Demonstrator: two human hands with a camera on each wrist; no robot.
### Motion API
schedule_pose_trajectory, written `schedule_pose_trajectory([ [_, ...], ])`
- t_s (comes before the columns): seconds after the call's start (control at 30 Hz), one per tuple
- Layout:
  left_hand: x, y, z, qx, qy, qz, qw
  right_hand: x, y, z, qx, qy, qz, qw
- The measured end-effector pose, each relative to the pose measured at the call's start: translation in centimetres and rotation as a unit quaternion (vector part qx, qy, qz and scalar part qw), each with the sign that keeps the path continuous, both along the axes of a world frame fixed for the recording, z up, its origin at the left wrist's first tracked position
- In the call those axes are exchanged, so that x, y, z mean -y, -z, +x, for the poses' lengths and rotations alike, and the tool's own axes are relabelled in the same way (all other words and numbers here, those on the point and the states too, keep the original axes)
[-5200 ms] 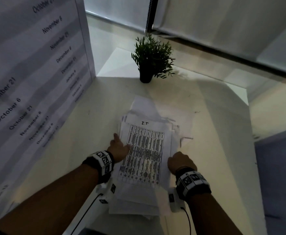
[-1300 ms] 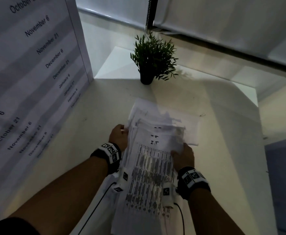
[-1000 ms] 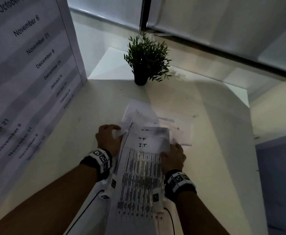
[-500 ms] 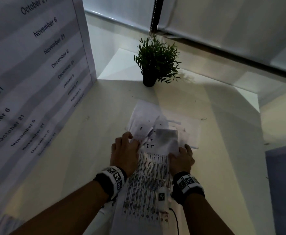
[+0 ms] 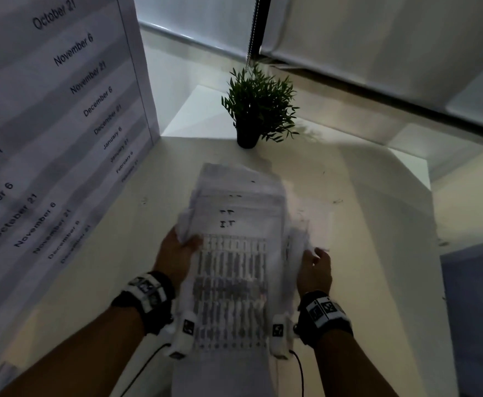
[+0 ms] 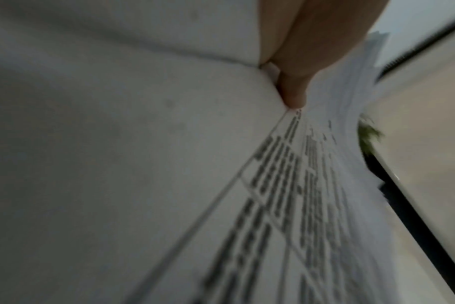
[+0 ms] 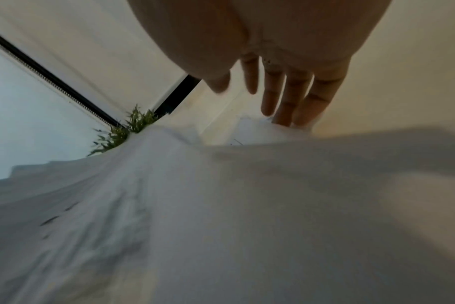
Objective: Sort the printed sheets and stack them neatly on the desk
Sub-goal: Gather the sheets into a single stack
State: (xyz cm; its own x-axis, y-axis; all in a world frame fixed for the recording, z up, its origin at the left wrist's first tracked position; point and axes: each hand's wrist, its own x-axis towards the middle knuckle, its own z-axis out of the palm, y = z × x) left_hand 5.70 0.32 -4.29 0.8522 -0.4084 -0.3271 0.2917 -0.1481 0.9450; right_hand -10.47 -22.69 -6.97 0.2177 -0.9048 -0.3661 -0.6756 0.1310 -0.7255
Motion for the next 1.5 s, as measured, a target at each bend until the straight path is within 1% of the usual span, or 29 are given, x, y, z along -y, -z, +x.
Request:
schedule_pose_trajectory([
  [0.1,-3.1,-0.5,2.3,-0.017,-0.031,-0.021,0.999,-0.5,0.3,0.4,-0.074,-0.087,0.0,0.993],
  [0.13,-3.9,-0.4,3.0,-0.021,-0.034,-0.025,0.999,-0.8,0.4,0.6,-0.078,-0.105,-0.011,0.991],
  [0.2,-5.3,-0.1,4.0,-0.023,-0.048,-0.024,0.998,-1.2,0.2,1.0,-0.056,-0.093,-0.025,0.994],
  [0.27,-6.2,0.5,4.4,-0.015,-0.059,-0.019,0.998,-1.3,-0.1,1.2,-0.057,-0.085,-0.055,0.993],
  [0.37,-6.5,0.9,4.7,-0.002,-0.058,-0.019,0.998,-0.9,-0.5,1.3,-0.088,-0.079,-0.085,0.989],
  [0.43,-6.3,1.2,4.9,0.0,-0.061,-0.028,0.998,-1.1,-0.8,1.6,-0.126,-0.076,-0.096,0.984],
  [0.47,-6.1,1.2,4.9,0.0,-0.065,-0.032,0.997,-1.3,-0.9,1.7,-0.164,-0.082,-0.105,0.977],
  [0.53,-5.7,1.1,4.9,-0.002,-0.063,-0.039,0.997,-2.1,-1.2,2.0,-0.239,-0.138,-0.14,0.951],
  [0.6,-5.2,0.9,4.8,-0.016,-0.059,-0.045,0.997,-2.8,-0.8,2.5,-0.274,-0.211,-0.149,0.927],
  [0.63,-5.0,0.6,4.8,-0.024,-0.057,-0.047,0.997,-3.1,-0.7,2.8,-0.27,-0.228,-0.126,0.927],
  [0.67,-4.8,0.2,4.8,-0.029,-0.053,-0.05,0.997,-3.1,-0.5,3.1,-0.25,-0.226,-0.087,0.937],
  [0.73,-4.4,-0.2,4.8,-0.035,-0.045,-0.059,0.997,-2.7,-0.2,3.6,-0.199,-0.195,-0.015,0.96],
  [0.8,-4.1,-0.4,4.9,-0.031,-0.041,-0.06,0.997,-2.1,-0.5,3.2,-0.189,-0.171,0.027,0.967],
  [0.9,-3.6,-0.6,4.9,-0.039,-0.03,-0.066,0.997,-1.3,-0.8,1.1,-0.174,-0.1,0.049,0.978],
  [0.97,-2.9,-0.7,4.5,-0.048,-0.016,-0.067,0.996,-1.2,-1.0,-0.5,-0.185,-0.087,0.052,0.977],
  [1.03,-1.9,-0.6,3.8,-0.07,-0.003,-0.064,0.995,-1.2,-0.7,-1.3,-0.189,-0.079,0.035,0.978],
  [1.07,-1.4,-0.3,3.4,-0.081,0.005,-0.06,0.995,-1.2,-0.5,-1.4,-0.176,-0.069,0.027,0.982],
  [1.1,-0.9,0.2,3.1,-0.089,0.011,-0.054,0.994,-1.4,-0.7,-1.3,-0.145,-0.057,0.029,0.987],
  [1.13,-0.5,0.6,2.7,-0.092,0.019,-0.038,0.995,-1.4,-0.7,-1.2,-0.124,-0.06,0.032,0.99],
  [1.23,1.0,2.0,1.7,-0.072,0.052,0.031,0.996,-1.7,-1.0,-0.5,-0.1,-0.12,0.01,0.988],
  [1.33,2.3,2.8,0.9,-0.02,0.087,0.151,0.985,-1.6,-0.7,0.4,-0.069,-0.158,0.03,0.984],
  [1.4,2.9,2.6,0.8,0.027,0.119,0.234,0.965,-1.3,0.0,0.7,-0.053,-0.161,0.037,0.985],
  [1.43,3.1,2.3,0.9,0.059,0.142,0.284,0.947,-1.2,0.2,0.7,-0.067,-0.161,0.028,0.984],
  [1.5,3.8,1.5,0.8,0.114,0.175,0.394,0.895,-1.0,0.5,0.6,-0.148,-0.161,0.004,0.976],
])
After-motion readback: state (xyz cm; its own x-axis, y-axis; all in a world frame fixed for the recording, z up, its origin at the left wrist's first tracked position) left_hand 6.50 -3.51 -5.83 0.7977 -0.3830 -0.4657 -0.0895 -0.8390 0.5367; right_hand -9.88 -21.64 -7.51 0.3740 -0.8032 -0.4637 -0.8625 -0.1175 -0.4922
